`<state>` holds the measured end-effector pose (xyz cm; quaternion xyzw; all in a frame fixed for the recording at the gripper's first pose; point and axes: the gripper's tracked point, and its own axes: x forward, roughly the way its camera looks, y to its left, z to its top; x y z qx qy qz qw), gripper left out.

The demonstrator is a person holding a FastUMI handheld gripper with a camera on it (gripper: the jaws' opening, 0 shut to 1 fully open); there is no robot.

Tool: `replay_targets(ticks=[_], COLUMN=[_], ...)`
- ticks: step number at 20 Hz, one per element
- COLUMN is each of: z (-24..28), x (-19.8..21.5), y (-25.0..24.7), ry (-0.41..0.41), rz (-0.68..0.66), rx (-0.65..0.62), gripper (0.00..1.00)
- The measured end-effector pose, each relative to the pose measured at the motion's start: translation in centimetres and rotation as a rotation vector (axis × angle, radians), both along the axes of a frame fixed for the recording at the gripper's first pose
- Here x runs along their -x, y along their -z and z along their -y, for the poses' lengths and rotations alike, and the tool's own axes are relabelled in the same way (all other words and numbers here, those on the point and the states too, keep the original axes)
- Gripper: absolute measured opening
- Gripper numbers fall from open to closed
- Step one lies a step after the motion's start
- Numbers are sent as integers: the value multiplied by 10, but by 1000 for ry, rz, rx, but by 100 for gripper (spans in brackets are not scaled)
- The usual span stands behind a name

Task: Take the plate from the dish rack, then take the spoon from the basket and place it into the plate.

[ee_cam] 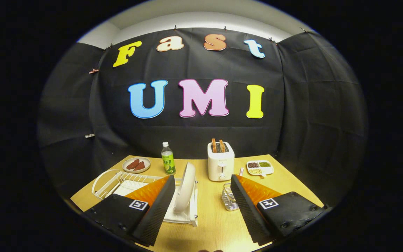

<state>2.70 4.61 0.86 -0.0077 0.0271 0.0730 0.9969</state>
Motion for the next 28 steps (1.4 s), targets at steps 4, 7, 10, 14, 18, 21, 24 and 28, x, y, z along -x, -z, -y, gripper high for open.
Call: replay_targets(ticks=[4, 7, 10, 14, 18, 21, 24, 28], z=[-8, -21, -30, -33, -48, -45, -45, -42], x=[-30, -58, -84, -117, -134, -143, -152, -152], y=[-17, -19, -13, 23, 67, 81, 98, 111], ry=[-11, -30, -33, -7, -8, 23, 51, 76], rz=[-1, -38, -109, -261, -486, -540, -593, -655], rx=[16, 5, -54, -58, -122, -117, -118, -115], gripper=[98, 98, 98, 99, 99, 97, 81, 56])
